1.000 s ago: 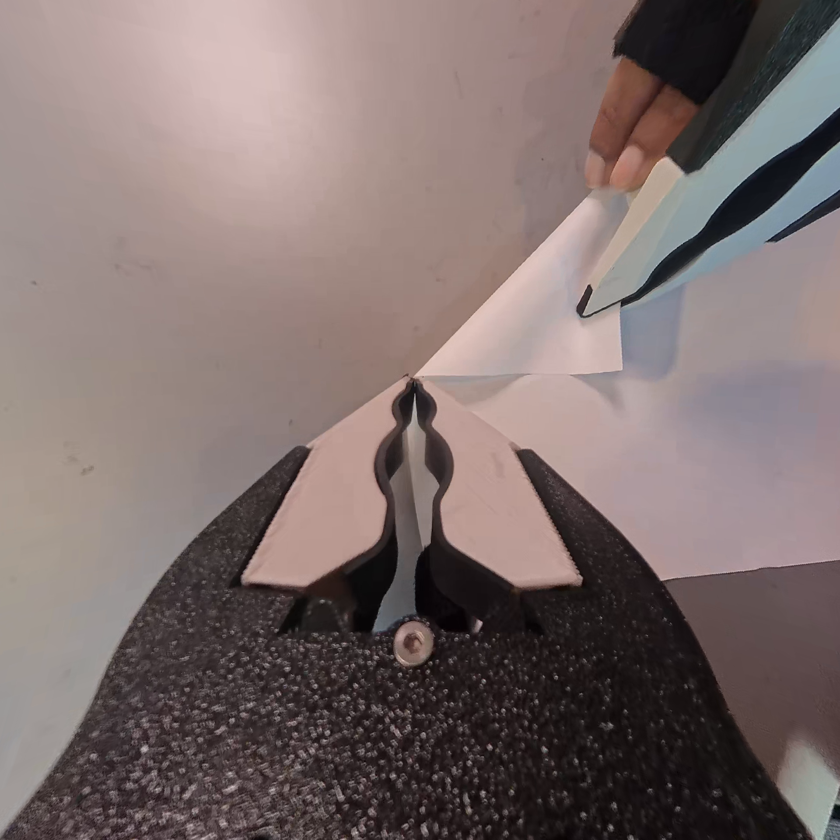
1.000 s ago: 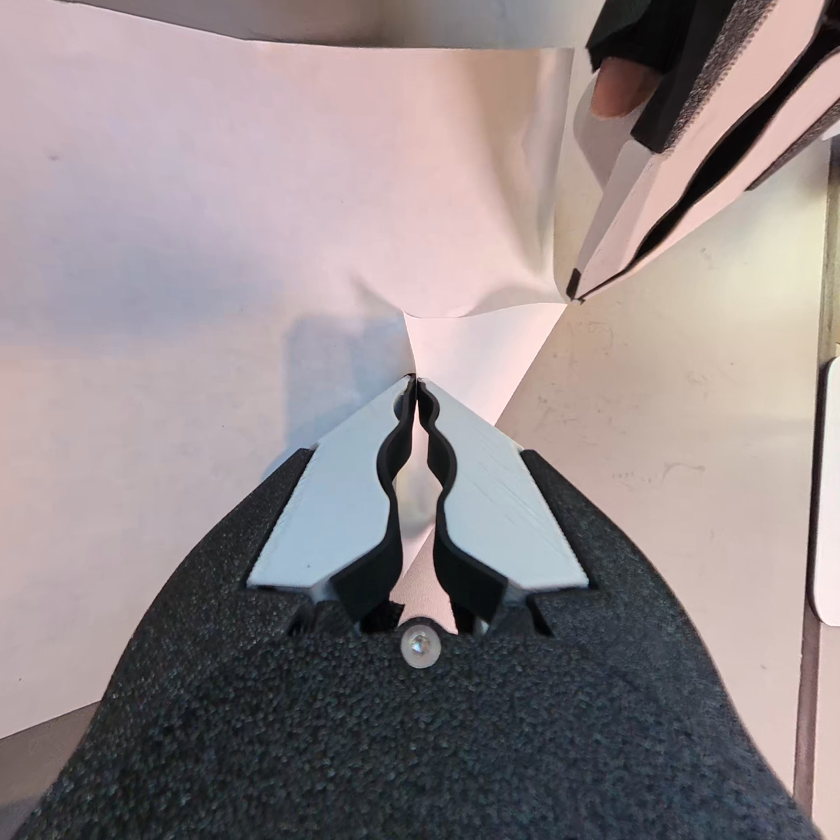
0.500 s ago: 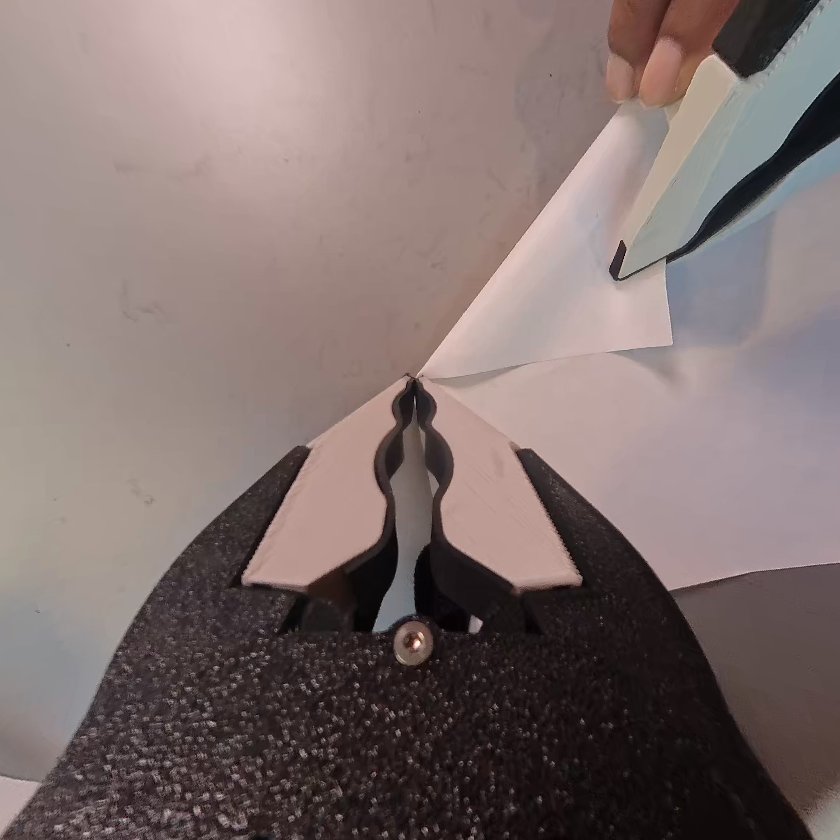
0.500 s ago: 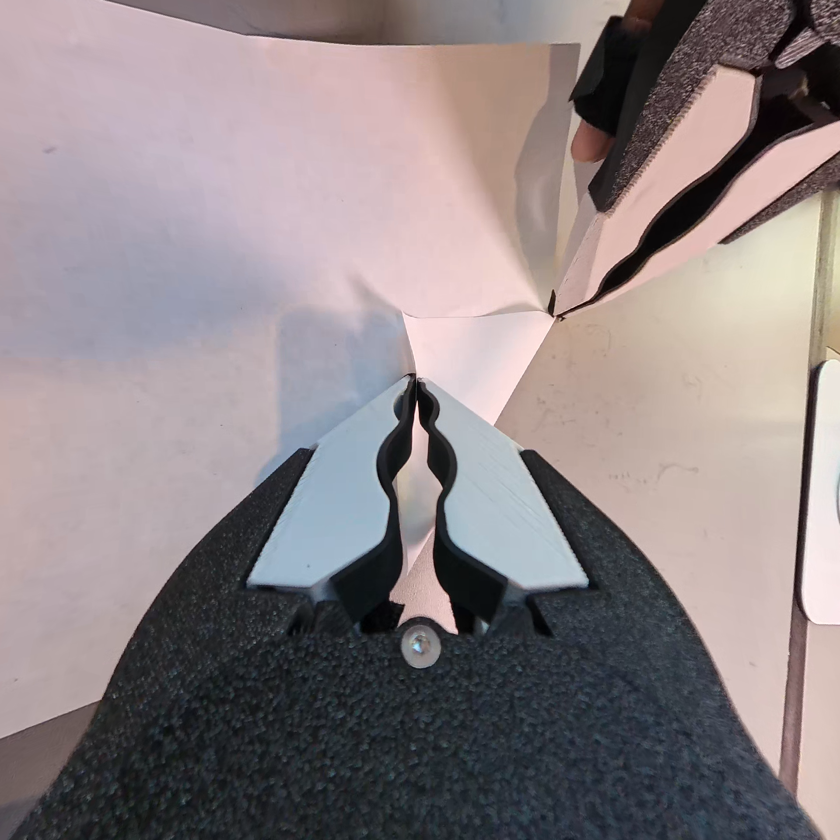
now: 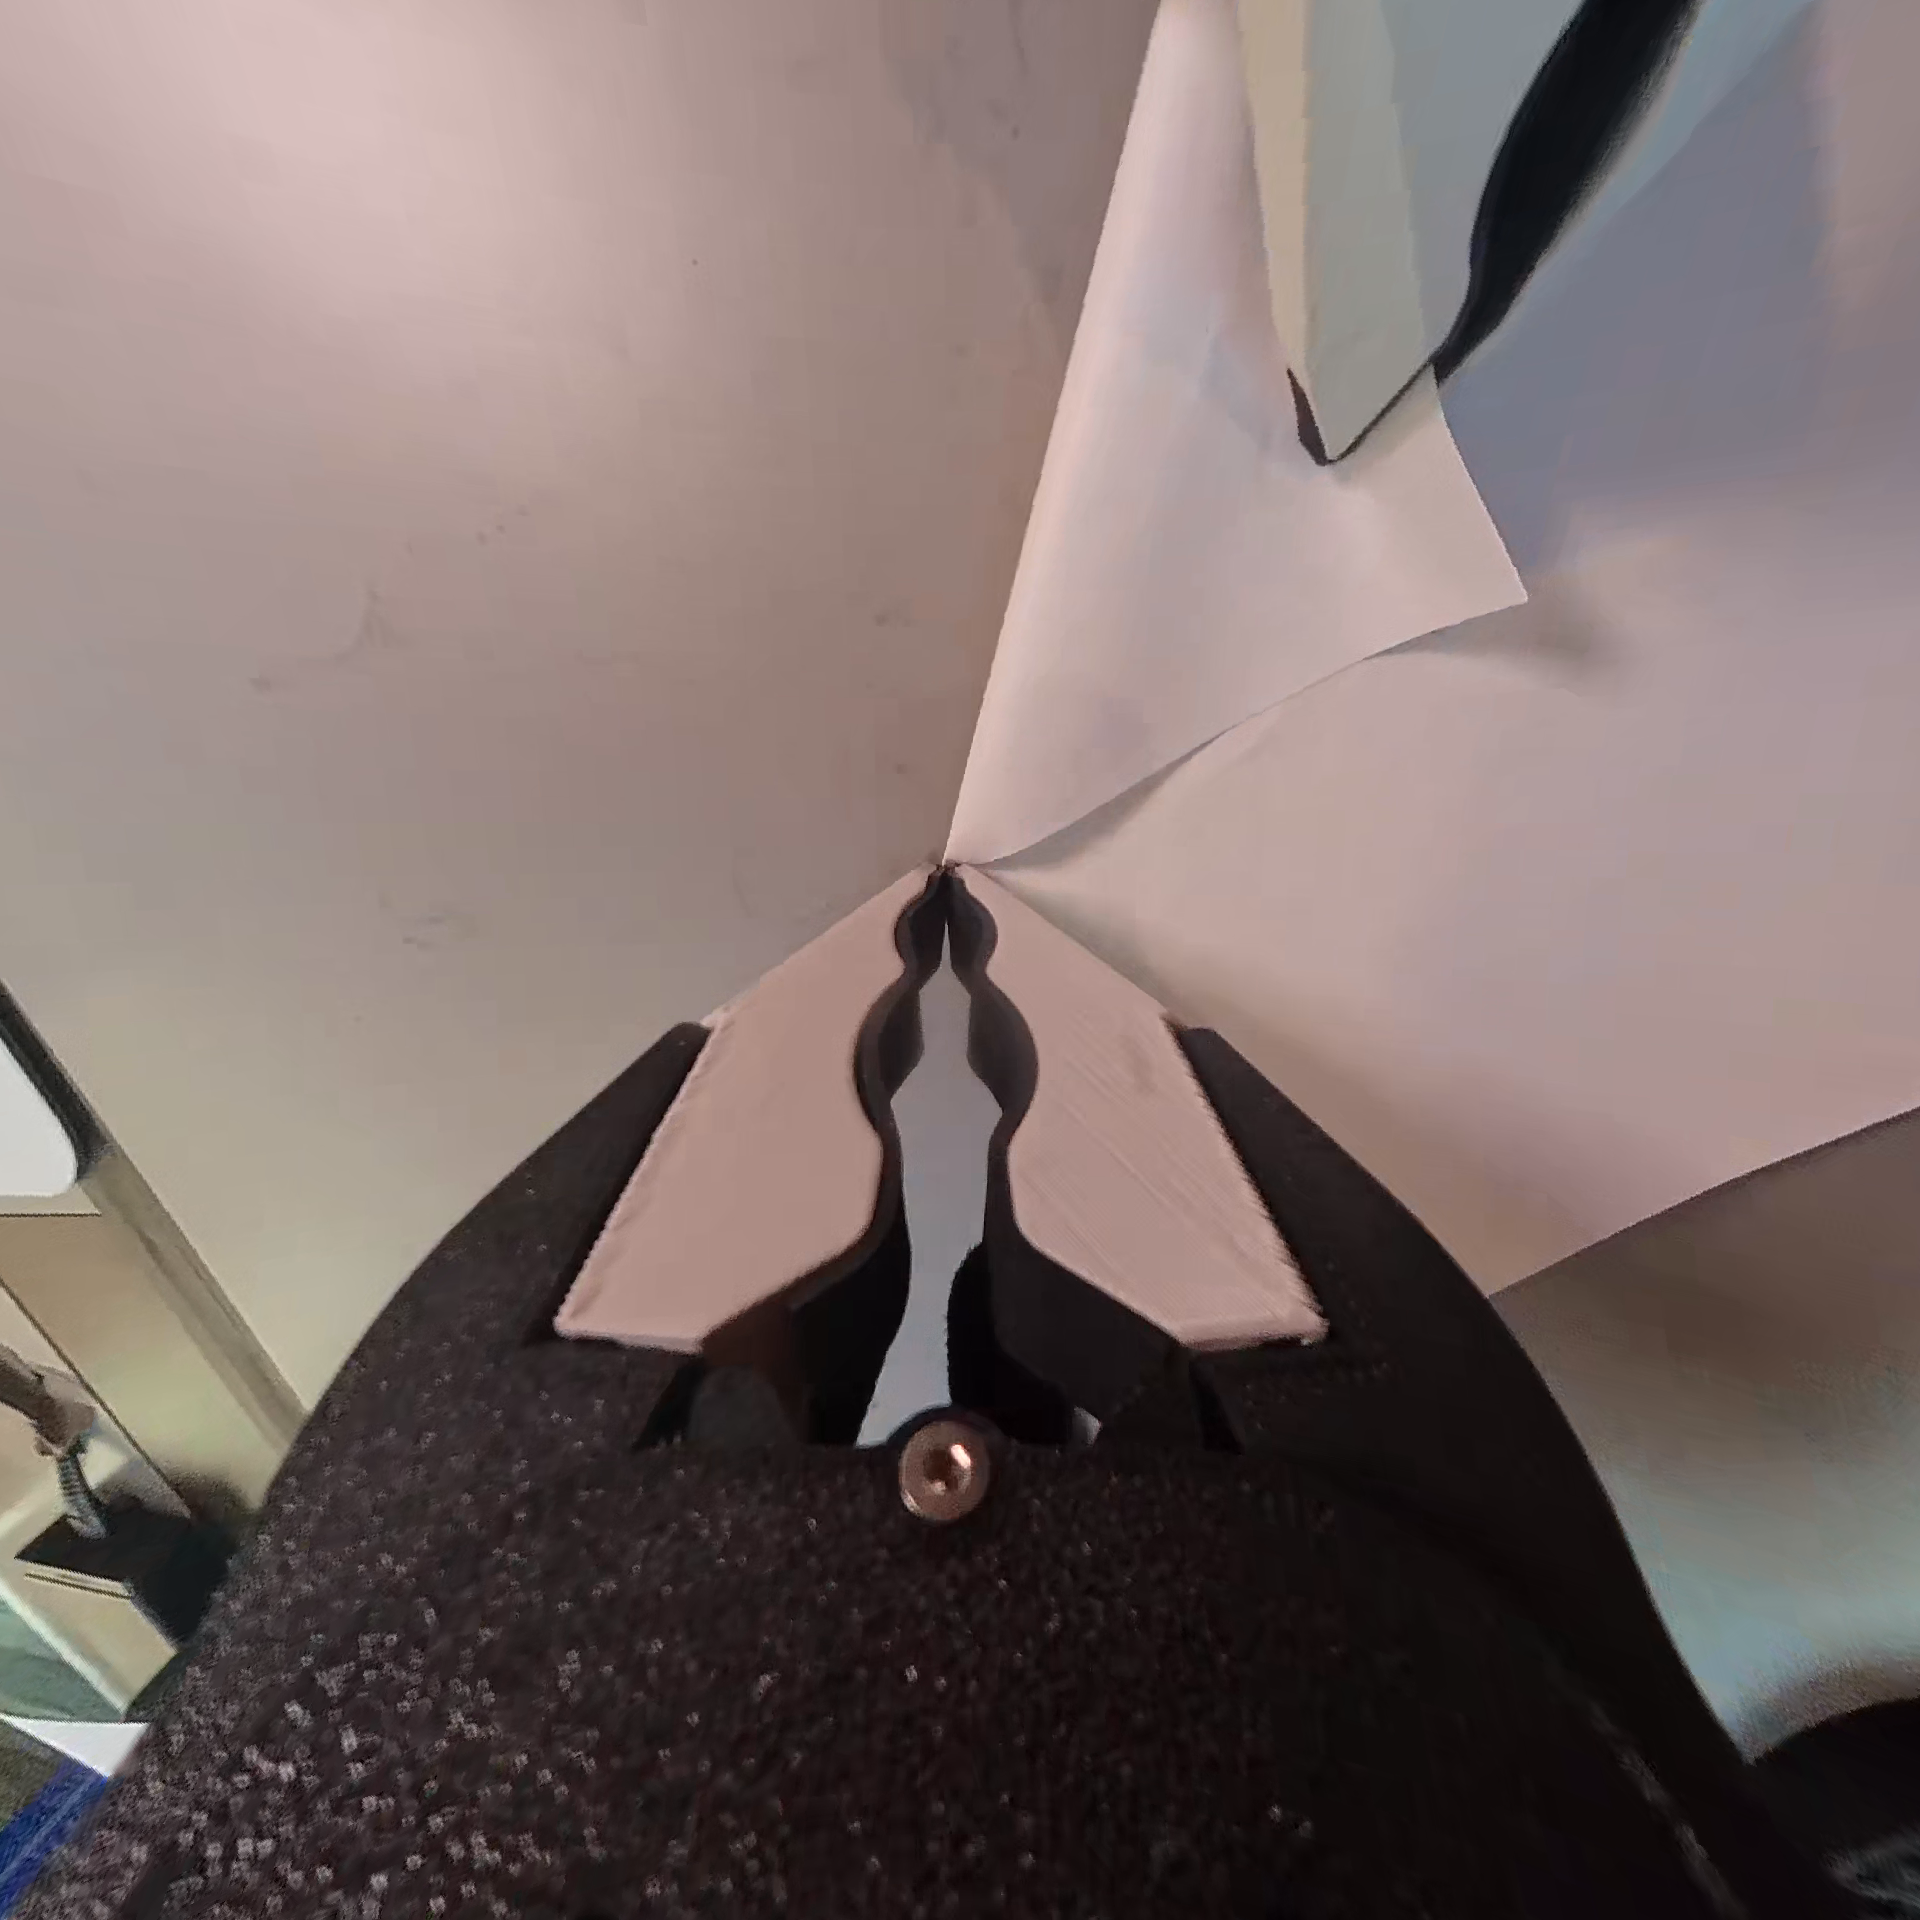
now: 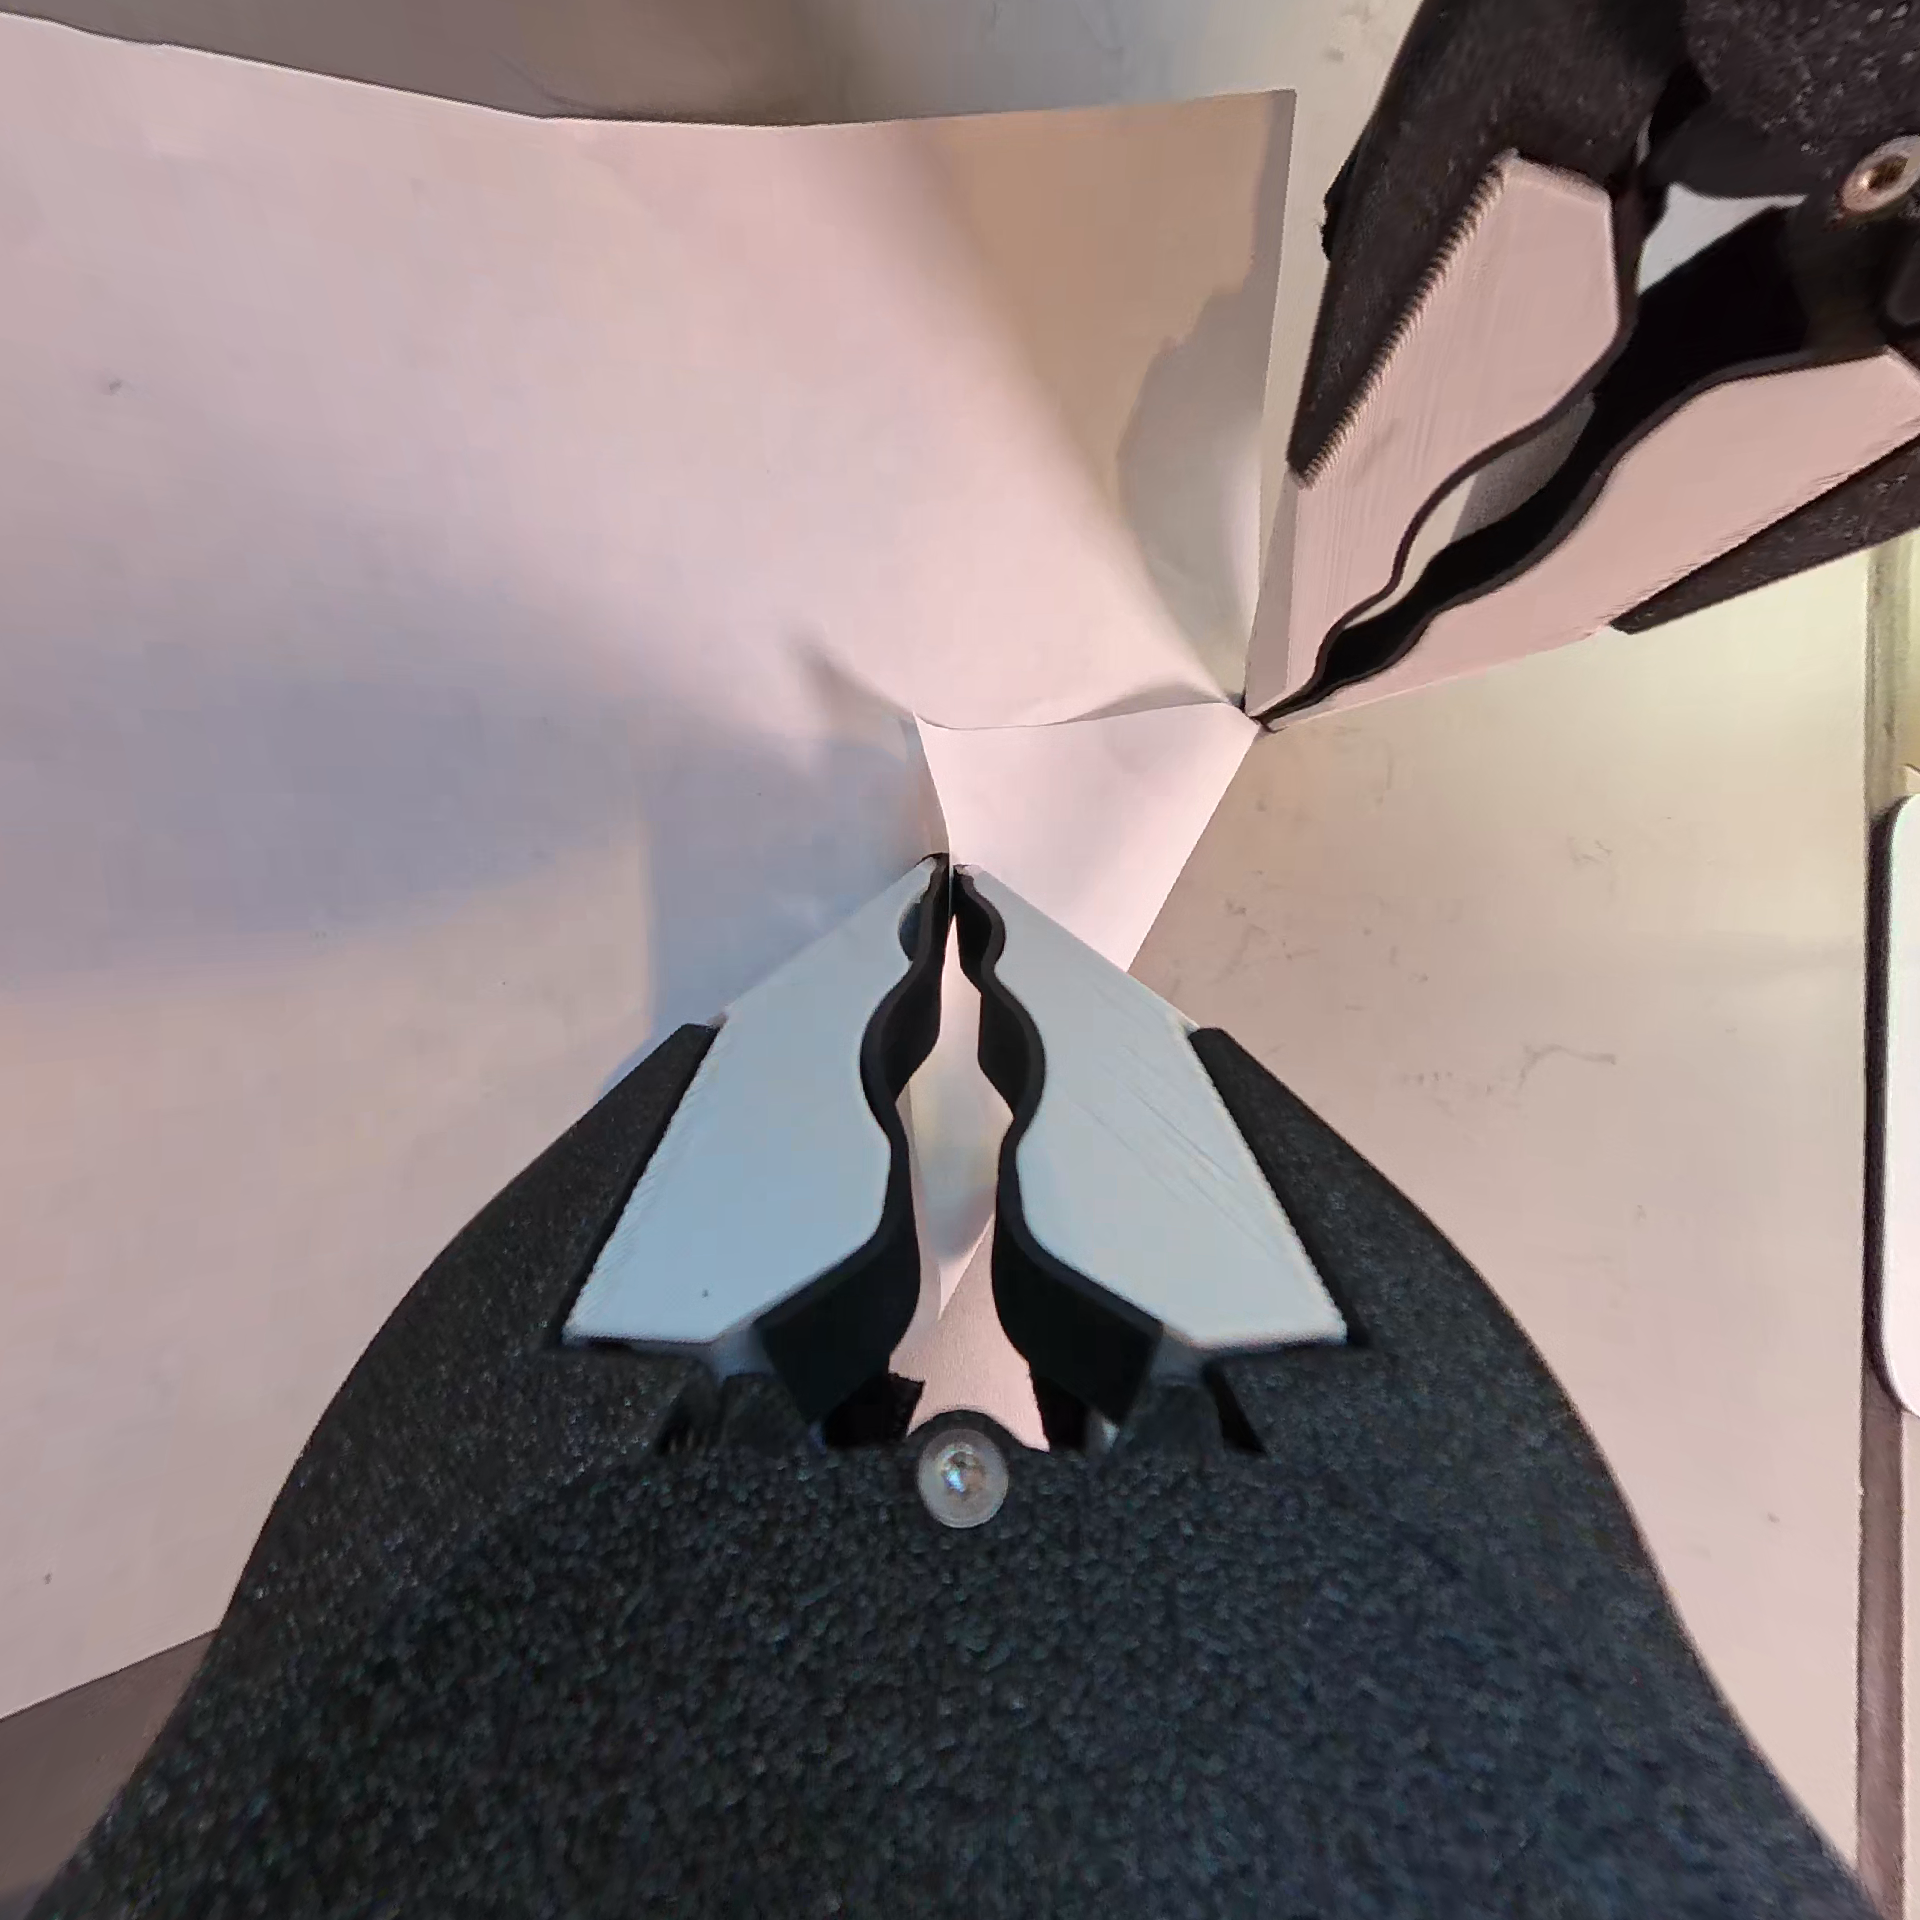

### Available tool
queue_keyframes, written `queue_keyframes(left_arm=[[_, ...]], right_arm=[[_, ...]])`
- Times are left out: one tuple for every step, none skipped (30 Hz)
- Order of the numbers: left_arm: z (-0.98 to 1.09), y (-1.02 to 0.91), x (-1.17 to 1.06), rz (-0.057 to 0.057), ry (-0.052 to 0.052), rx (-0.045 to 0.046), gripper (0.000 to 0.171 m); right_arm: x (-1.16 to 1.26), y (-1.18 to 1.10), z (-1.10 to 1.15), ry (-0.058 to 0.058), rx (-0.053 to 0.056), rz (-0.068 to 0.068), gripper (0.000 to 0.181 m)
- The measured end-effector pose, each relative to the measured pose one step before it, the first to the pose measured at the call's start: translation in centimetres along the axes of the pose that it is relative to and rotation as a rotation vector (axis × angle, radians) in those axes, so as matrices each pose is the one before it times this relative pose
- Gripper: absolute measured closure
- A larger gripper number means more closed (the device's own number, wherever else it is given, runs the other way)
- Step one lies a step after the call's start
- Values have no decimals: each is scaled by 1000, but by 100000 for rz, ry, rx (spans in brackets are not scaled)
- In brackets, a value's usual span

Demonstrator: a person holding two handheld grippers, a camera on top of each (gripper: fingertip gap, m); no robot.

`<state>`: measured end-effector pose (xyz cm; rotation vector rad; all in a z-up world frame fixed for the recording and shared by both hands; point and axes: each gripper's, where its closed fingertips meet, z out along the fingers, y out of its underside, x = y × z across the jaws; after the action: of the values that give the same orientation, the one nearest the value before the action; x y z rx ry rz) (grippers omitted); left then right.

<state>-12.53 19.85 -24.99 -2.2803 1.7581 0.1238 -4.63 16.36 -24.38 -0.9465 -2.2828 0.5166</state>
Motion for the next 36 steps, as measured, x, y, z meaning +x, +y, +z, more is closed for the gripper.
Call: queue_keyframes(left_arm=[[1, -14, -10, 3312, -1155, 1479, 171], [5, 0, -9, 3271, -1217, 1853, 171], [-2, 6, 2, 2440, -1137, 2057, 171], [-2, 2, 1, 1934, -1087, 2241, 171], [4, -8, 1, 1794, -1134, 2321, 171], [-4, -1, 10, 2199, -1204, 1990, 171], [-7, 11, 1, 2974, -1188, 1479, 171], [-5, -6, 1, 3479, -997, 1114, 171], [6, -5, 14, 2991, -494, 878, 171], [-8, 7, 11, 2101, 175, 698, 171], [-1, 3, 12, 1498, 676, 573, 171], [8, -8, 13, 823, 1073, 523, 171], [8, -1, 18, 75, 1318, 352, 171], [0, -3, 12, -916, 1387, 225, 171], [-7, 8, 7, -1630, 1314, 388, 171], [4, -5, 5, -1842, 1109, 595, 171], [-2, 12, 6, -2078, 987, 387, 171], [-4, 13, 14, -1647, 705, -544, 171], [4, 2, 6, -505, 492, -1421, 171], [3, -3, 5, -19, 657, -1920, 171], [0, 16, 14, -682, 1326, -2042, 171], [-2, 6, 16, -1575, 2077, -1874, 171], [1, -5, 6, -1335, 2382, -1452, 171], [-1, -10, 10, -620, 2322, -938, 171], [-4, -2, 17, -415, 2162, -574, 171], [3, -4, 8, -650, 2003, -290, 171], [1, -15, 5, -414, 1622, -52, 171], [-3, -4, -1, 284, 939, 94, 171], [-4, -2, 4, 601, 279, 148, 171], [-10, -11, -1, 377, -74, 280, 171], [0, -8, -3, -59, -146, 460, 171], [-1, -12, -7, -126, -257, 689, 171], [-3, -9, 6, -57, -401, 755, 171], [-1, -3, -8, 41, -532, 655, 171], [-1, -5, -1, 51, -646, 480, 171], [-8, -9, -11, 120, -766, 368, 171]], right_arm=[[1, 7, 11, -53, 214, 161, 181], [-5, -5, 0, -33, 118, 28, 181], [3, 2, 3, -63, 79, 43, 181], [1, -6, 1, -95, 62, 135, 181], [-1, 6, 3, -73, 97, 181, 181], [-1, -9, -6, -21, 155, 160, 181], [4, -1, 7, -50, 148, 164, 181], [6, 5, 0, -121, 78, 223, 181], [-7, -2, 1, -129, 81, 295, 181], [1, 2, -5, -54, 85, 241, 181], [8, 6, 1, 27, 52, 147, 181], [2, -4, -8, 54, -10, 132, 181], [-2, -1, -1, 101, -37, 120, 181], [15, -6, -3, 124, -31, 161, 181], [-1, 4, -14, 137, -114, 230, 181], [11, 19, -14, 166, -168, 413, 181], [21, 3, -8, 21, 26, 782, 181], [11, -7, -12, -173, 152, 1140, 181], [27, 14, -10, -312, 178, 1272, 181], [40, 16, -18, -259, 149, 1007, 180], [23, 8, -21, -325, 188, 933, 180], [28, 5, -27, -280, 192, 762, 179], [0, 17, -53, -361, 292, 638, 178], [-66, 5, -103, -853, 603, 972, 175], [-234, -128, -231, -2289, 1694, 2001, 168], [-250, -388, -439, -3186, 3730, 4027, 162], [-119, -684, -690, -3501, 5767, 5828, 157], [24, -946, -909, -3425, 7397, 6863, 153], [202, -1131, -1032, -2945, 8006, 7033, 152], [329, -1272, -1034, -2254, 8103, 6489, 152], [590, -1243, -851, -746, 6743, 5902, 153], [833, -1102, -555, 758, 4968, 5631, 156], [899, -919, -238, 975, 3581, 5691, 160], [948, -595, 88, 951, 1979, 6542, 164], [995, -144, 353, 512, -240, 7955, 170], [1242, 236, 579, 1612, -2348, 8107, 178]])
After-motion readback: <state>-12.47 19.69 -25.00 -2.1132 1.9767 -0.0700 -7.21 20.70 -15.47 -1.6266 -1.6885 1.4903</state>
